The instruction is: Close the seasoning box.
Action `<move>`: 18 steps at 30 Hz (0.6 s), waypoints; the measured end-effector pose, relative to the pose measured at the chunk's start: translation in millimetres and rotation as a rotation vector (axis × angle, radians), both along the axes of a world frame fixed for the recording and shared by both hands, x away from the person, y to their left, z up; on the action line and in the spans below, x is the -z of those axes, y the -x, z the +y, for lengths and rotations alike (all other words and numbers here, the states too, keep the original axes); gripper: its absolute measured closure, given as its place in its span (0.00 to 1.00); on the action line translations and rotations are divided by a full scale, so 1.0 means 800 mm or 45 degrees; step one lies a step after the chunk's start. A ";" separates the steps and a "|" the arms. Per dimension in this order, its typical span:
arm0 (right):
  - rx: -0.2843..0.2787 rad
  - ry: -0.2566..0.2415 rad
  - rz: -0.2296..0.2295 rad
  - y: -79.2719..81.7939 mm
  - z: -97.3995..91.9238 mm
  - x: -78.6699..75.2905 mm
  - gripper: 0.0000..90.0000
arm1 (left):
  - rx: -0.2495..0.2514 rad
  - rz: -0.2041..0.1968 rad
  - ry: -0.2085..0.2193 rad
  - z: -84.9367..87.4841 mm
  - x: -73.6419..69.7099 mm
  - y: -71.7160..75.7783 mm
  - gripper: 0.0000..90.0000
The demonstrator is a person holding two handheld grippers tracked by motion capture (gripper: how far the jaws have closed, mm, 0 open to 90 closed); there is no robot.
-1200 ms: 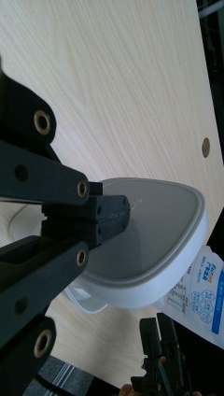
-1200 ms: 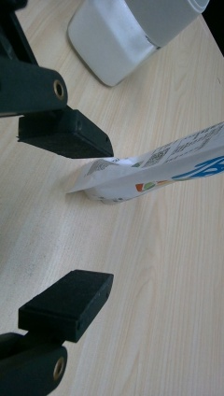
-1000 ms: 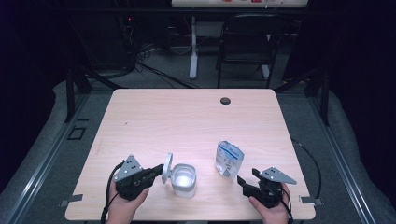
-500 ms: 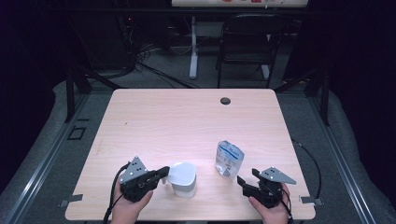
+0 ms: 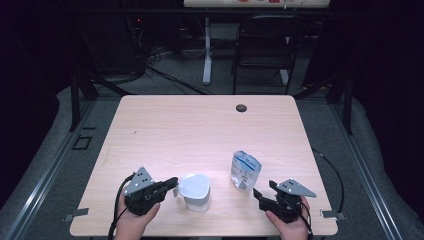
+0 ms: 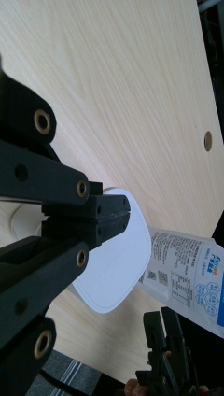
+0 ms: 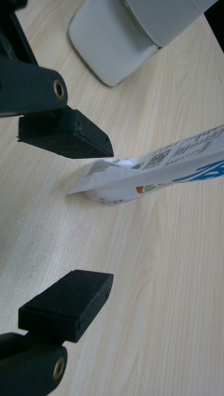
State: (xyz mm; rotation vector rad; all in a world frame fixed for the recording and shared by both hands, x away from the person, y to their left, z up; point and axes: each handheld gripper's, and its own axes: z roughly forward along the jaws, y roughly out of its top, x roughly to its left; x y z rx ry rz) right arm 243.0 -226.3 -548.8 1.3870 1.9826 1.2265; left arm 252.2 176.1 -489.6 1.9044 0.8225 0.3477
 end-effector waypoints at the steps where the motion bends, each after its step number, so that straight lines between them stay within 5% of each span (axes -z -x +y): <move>1: 0.000 0.000 0.000 0.000 0.000 0.000 0.36 | -0.001 -0.003 0.006 0.001 0.000 0.000 0.99; 18: 0.015 -0.004 -0.018 0.001 -0.004 -0.002 0.37 | -0.082 -0.014 0.000 0.024 -0.005 -0.001 0.79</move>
